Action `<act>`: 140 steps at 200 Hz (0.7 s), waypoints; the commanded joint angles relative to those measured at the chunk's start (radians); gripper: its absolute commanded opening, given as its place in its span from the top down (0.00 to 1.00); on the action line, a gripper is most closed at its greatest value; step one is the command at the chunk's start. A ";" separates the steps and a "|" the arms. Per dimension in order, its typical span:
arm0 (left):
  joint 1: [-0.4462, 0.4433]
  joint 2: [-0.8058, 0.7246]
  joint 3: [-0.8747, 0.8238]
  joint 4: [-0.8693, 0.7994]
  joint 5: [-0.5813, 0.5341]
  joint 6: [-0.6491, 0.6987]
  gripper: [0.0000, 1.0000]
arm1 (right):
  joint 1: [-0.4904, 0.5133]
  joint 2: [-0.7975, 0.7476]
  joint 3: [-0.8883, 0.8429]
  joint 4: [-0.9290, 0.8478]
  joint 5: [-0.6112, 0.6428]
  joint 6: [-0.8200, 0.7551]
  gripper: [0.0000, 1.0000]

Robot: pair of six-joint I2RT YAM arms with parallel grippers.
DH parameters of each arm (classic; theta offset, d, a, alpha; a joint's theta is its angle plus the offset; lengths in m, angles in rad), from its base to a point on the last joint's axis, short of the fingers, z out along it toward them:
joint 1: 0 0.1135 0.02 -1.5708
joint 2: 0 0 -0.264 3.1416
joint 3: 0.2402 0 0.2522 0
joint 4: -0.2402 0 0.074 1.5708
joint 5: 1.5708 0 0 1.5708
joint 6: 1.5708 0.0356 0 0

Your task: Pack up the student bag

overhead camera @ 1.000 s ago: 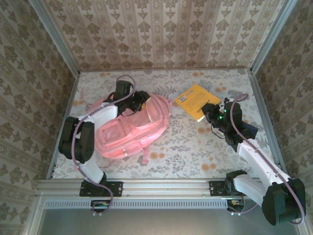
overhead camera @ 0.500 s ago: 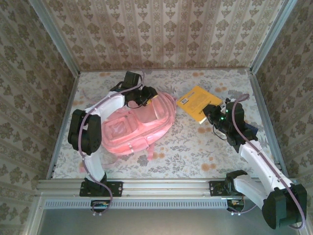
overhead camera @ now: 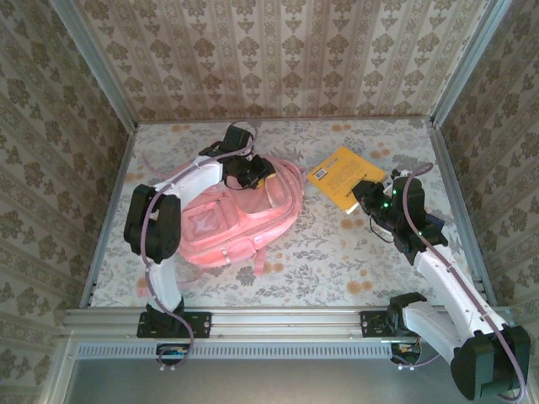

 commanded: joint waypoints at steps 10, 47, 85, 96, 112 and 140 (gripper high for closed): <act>-0.018 0.049 0.103 -0.070 -0.045 0.032 0.61 | -0.003 -0.030 0.036 0.081 -0.028 -0.027 1.00; -0.023 0.122 0.195 -0.145 -0.060 0.091 0.71 | -0.003 -0.037 0.043 0.074 -0.022 -0.027 1.00; -0.017 0.145 0.257 -0.213 -0.050 0.187 0.98 | -0.003 -0.070 0.063 0.015 0.010 -0.063 1.00; -0.015 0.144 0.293 -0.231 -0.040 0.224 1.00 | -0.005 -0.083 0.072 -0.016 0.026 -0.082 1.00; -0.021 0.143 0.381 -0.281 -0.041 0.286 1.00 | -0.005 -0.105 0.096 -0.098 0.073 -0.114 1.00; -0.048 0.179 0.591 -0.375 0.055 0.415 1.00 | -0.005 -0.126 0.136 -0.260 0.174 -0.176 1.00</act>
